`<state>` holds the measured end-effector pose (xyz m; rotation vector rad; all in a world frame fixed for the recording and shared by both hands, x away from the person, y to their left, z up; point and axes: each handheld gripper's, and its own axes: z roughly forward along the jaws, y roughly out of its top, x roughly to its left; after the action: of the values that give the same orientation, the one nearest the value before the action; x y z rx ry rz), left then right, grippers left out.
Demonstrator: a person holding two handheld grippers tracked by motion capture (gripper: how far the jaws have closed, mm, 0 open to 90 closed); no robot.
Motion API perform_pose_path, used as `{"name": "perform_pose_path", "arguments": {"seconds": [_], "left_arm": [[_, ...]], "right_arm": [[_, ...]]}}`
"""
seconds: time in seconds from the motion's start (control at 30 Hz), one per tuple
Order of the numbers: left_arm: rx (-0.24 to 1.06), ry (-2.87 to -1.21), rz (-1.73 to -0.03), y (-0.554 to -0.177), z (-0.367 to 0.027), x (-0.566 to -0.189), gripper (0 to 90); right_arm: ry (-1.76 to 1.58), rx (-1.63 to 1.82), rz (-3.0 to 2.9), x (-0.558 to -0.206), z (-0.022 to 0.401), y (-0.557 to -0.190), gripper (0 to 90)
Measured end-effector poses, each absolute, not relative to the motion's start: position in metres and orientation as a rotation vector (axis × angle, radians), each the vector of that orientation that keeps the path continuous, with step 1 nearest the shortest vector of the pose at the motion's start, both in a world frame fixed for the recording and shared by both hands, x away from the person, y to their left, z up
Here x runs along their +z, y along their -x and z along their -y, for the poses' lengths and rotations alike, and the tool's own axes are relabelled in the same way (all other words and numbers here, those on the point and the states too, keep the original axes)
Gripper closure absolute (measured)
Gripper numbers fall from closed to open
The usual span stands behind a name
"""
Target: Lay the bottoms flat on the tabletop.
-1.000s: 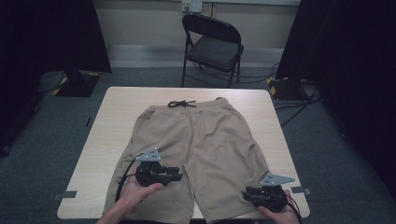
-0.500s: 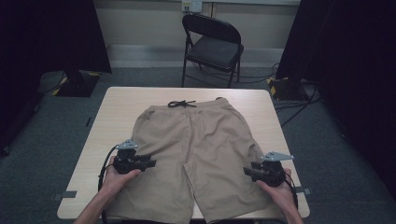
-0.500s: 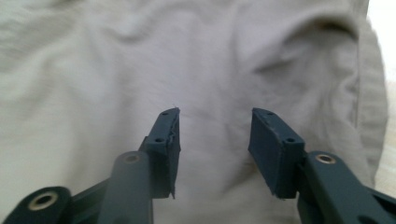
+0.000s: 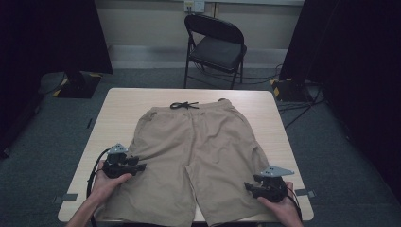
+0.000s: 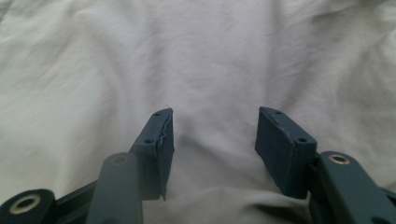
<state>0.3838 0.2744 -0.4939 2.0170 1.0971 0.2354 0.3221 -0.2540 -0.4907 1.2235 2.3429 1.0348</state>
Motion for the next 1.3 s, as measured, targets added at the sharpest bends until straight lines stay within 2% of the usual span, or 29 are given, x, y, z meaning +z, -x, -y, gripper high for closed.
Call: {"name": "perform_pose_path", "arguments": {"seconds": [0.37,0.47,0.67,0.87,0.97,1.2,1.3], "left_arm": [[0.3,-2.013,-1.116,-0.387,-0.289,-0.495,49.7],[0.299,-2.01,-1.12,-0.385,-0.29,-0.495,49.2],[0.238,-1.998,-1.132,-0.378,-0.293,-0.493,49.9],[0.247,-1.946,-1.172,-0.376,-0.301,-0.485,39.5],[0.292,-1.92,-1.223,-0.375,-0.313,-0.481,34.9],[0.366,-1.89,-1.315,-0.374,-0.347,-0.482,30.1],[0.411,-1.932,-1.324,-0.373,-0.352,-0.488,29.7]], "right_arm": [[-1.147,1.074,-2.444,-0.489,0.232,-0.291,47.0],[-1.174,1.097,-2.461,-0.488,0.234,-0.294,48.5],[-1.232,1.159,-2.329,-0.475,0.249,-0.306,44.7],[-1.294,1.164,-2.183,-0.456,0.267,-0.32,40.1],[-1.331,1.142,-2.126,-0.453,0.278,-0.328,38.9],[-1.483,1.039,-2.037,-0.477,0.311,-0.344,35.8],[-1.531,1.001,-2.017,-0.485,0.321,-0.344,34.0]]}}
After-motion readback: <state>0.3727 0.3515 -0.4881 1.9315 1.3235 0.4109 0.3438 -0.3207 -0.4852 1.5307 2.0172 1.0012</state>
